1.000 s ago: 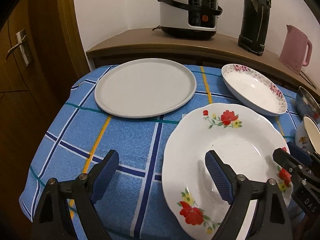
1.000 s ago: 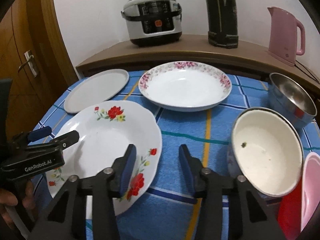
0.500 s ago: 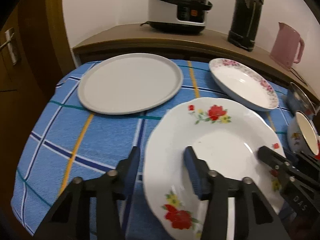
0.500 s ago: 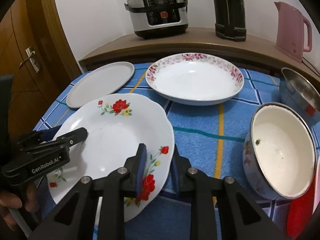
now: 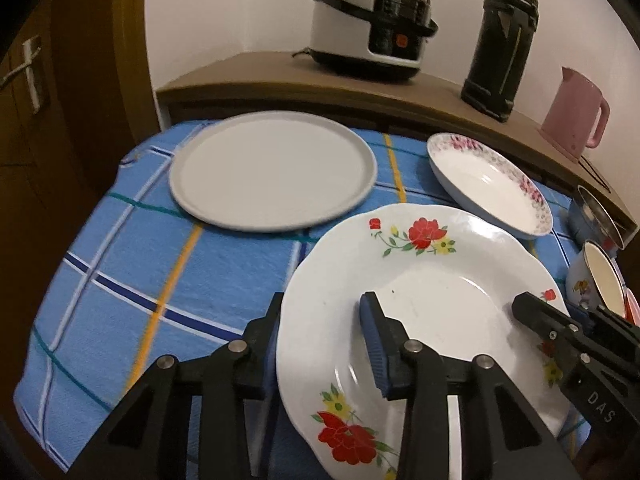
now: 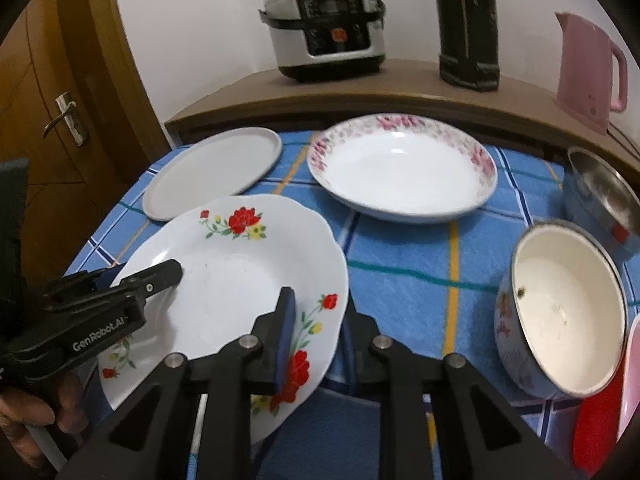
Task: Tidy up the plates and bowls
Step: 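Lift the red-flowered plate with both grippers and lower it onto the grey plate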
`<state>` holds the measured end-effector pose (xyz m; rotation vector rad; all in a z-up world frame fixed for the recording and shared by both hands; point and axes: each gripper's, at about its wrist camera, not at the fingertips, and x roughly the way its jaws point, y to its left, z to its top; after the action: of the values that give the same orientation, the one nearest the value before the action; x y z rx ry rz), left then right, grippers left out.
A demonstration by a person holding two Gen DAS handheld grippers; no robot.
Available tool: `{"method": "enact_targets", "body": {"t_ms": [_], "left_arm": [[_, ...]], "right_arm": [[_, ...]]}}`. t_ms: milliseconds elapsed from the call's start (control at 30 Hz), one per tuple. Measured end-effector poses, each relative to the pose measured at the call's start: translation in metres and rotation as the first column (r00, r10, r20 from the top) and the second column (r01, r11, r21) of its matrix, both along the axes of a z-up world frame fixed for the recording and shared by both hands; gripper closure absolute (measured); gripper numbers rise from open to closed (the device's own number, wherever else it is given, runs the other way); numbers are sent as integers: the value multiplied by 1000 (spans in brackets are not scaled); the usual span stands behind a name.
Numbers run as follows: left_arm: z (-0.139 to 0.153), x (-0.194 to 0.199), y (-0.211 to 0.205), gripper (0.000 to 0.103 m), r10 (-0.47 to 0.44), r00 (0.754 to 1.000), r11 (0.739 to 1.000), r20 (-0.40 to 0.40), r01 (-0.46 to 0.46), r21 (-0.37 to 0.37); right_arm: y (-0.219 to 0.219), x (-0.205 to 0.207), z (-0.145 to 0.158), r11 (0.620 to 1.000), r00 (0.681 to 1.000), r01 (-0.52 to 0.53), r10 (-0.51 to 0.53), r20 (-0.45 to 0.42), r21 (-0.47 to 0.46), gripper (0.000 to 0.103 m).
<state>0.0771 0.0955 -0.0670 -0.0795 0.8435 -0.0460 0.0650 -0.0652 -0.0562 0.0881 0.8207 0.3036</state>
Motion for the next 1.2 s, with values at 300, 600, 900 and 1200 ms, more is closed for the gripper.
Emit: {"method": "enact_targets", "body": {"t_ms": [300, 600, 900, 1200], "left_arm": [[15, 9, 27, 63, 46, 998, 999, 49, -47, 9], [30, 42, 60, 63, 105, 989, 994, 104, -106, 5], [24, 93, 92, 63, 171, 979, 985, 114, -174, 17], [11, 131, 105, 63, 208, 971, 976, 117, -214, 40]], "right_arm": [[28, 13, 18, 999, 999, -37, 37, 36, 10, 82], [57, 54, 41, 997, 995, -56, 52, 91, 45, 81], [91, 112, 36, 996, 994, -68, 63, 88, 65, 82], [111, 148, 17, 996, 996, -66, 62, 65, 55, 82]]}}
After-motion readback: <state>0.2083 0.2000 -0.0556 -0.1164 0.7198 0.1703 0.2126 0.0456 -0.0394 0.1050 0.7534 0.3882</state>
